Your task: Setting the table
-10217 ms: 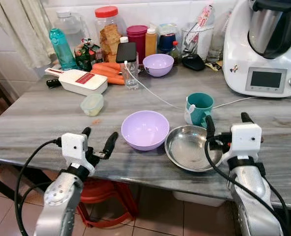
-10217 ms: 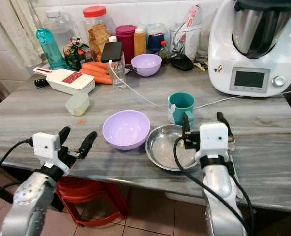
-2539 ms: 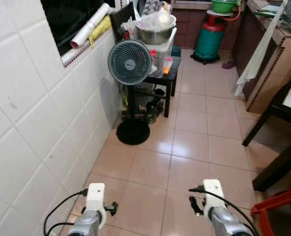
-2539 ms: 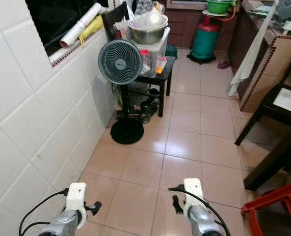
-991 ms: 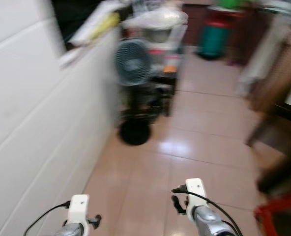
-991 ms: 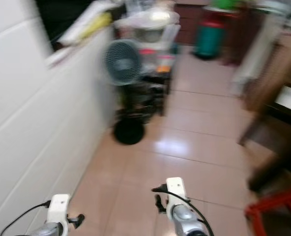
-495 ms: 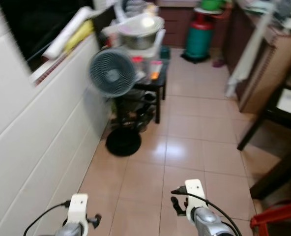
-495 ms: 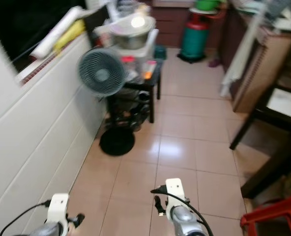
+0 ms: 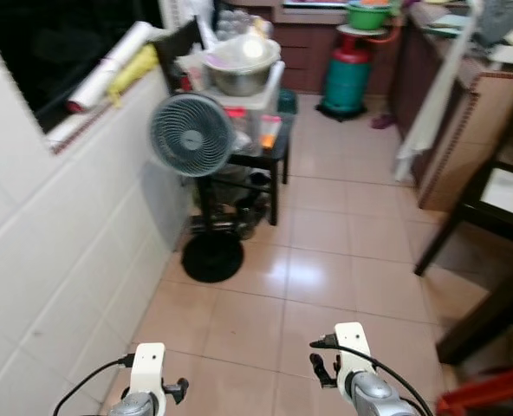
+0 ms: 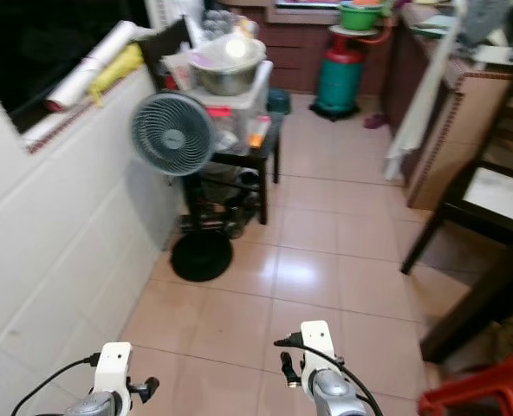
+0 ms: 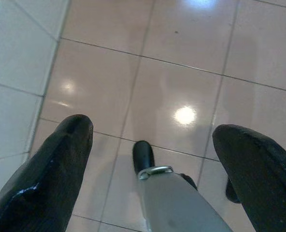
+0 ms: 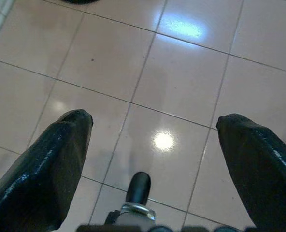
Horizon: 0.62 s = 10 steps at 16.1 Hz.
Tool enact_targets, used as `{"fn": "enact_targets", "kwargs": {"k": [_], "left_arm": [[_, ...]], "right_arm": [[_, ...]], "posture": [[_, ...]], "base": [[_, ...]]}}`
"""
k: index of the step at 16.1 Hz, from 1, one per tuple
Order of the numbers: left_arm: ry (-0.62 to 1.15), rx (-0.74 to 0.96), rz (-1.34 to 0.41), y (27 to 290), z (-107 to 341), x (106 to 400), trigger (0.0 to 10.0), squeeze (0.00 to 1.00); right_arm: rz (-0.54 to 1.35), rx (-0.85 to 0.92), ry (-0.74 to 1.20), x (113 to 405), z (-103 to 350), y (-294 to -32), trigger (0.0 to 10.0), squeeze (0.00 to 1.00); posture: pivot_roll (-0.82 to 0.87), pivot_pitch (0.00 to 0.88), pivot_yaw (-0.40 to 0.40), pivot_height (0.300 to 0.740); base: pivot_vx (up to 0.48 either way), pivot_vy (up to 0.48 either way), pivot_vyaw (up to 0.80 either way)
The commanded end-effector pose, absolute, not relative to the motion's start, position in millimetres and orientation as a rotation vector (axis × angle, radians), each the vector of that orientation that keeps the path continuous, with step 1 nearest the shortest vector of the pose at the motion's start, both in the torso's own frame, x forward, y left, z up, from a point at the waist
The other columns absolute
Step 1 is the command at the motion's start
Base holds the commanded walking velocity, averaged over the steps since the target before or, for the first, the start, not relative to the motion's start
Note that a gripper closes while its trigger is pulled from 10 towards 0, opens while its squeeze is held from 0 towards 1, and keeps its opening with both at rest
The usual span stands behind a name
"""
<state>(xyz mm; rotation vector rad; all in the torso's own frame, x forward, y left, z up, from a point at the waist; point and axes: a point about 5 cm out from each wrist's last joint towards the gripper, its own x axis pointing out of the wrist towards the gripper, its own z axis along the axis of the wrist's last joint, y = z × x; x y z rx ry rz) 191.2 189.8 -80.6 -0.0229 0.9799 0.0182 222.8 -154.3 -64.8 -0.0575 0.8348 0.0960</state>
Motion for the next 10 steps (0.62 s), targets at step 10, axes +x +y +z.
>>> {"fn": "enact_targets", "kwargs": {"k": [10], "left_arm": [[0.977, -0.003, 0.021, 187.8, -78.7, 195.9, 10.0, 0.00]], "right_arm": [[0.082, -0.076, 0.896, 213.6, -70.8, -162.5, 10.0, 0.00]], "posture": [[0.00, 0.000, 0.006, 0.740]], "base": [[0.000, 0.000, 0.00]]}}
